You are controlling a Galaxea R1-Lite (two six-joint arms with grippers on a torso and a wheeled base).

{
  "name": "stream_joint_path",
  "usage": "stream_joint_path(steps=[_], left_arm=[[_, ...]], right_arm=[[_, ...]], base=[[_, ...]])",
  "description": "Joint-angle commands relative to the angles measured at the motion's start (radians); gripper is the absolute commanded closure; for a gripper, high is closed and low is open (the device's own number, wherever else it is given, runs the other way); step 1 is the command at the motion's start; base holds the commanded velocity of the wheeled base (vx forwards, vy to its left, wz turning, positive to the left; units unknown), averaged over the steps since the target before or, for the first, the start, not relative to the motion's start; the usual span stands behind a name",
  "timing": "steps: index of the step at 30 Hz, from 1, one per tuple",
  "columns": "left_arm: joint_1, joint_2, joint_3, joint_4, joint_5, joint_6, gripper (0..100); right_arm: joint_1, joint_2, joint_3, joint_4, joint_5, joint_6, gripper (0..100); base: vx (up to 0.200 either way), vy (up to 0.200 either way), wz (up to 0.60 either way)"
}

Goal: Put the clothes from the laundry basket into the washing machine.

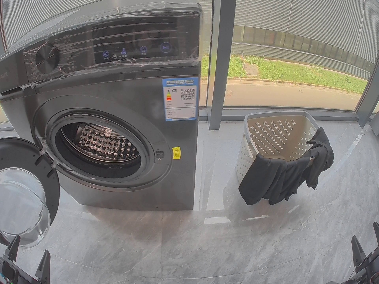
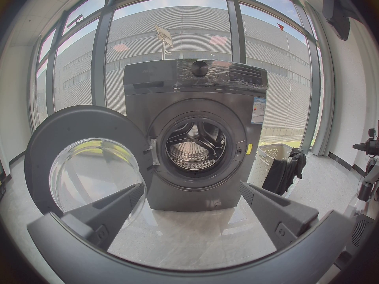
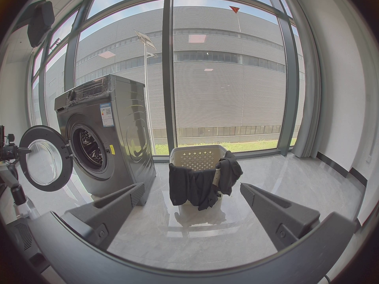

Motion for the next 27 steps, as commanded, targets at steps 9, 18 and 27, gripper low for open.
stream_joint_path(steps=[9, 18, 27], left_arm=[[0.0, -0.017, 0.015, 0.0, 0.0, 0.003, 0], [0.0, -0.017, 0.015, 0.0, 0.0, 0.008, 0], [0.0, -0.017, 0.015, 0.0, 0.0, 0.008, 0]], right_arm=[[0.0, -0.015, 0.018, -0.001, -0.001, 0.0, 0], [0.0, -0.015, 0.018, -0.001, 0.0, 0.0, 0], [0.0, -0.015, 0.018, -0.001, 0.0, 0.0, 0]], base=[[0.0, -0.2, 0.0], [0.0, -0.2, 0.0], [0.0, -0.067, 0.0]])
